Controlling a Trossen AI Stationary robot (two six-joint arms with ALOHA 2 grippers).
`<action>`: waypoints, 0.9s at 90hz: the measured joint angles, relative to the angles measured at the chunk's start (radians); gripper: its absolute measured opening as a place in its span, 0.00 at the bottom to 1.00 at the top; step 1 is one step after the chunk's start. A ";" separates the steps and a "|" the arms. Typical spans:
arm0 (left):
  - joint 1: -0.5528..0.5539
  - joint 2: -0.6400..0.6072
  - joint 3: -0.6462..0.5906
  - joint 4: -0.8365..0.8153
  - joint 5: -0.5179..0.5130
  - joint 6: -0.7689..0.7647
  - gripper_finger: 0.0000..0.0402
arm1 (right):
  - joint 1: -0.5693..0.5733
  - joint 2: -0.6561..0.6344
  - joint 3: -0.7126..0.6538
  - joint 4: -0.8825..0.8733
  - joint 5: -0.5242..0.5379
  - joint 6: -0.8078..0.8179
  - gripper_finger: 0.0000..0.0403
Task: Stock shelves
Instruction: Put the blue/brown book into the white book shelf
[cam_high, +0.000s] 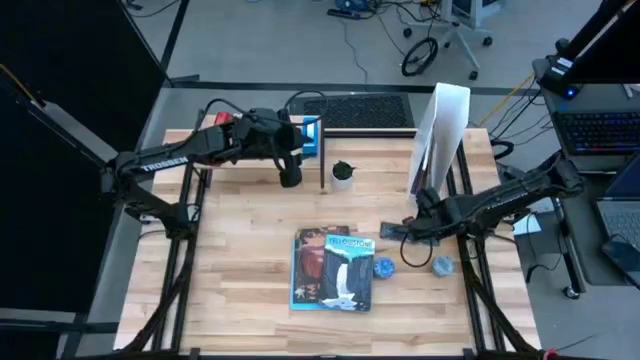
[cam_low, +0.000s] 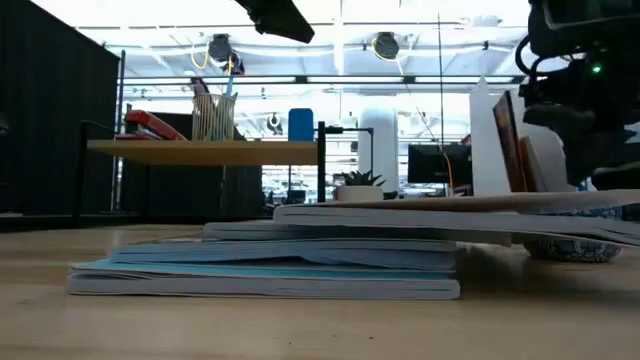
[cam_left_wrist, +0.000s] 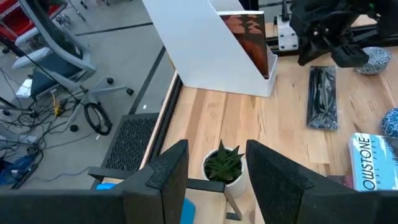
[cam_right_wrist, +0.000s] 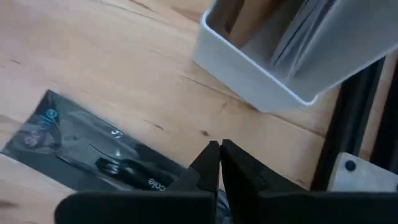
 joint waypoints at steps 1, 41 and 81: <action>0.000 0.000 0.000 0.000 0.000 0.000 0.37 | 0.002 -0.001 0.004 -0.001 0.001 0.004 0.00; 0.000 0.000 0.000 -0.001 0.000 0.000 0.37 | -0.067 -0.004 0.264 -0.176 0.161 -0.034 0.00; 0.000 0.027 0.001 -0.023 0.000 -0.001 0.37 | -0.132 -0.021 0.328 -0.153 0.134 -0.147 0.12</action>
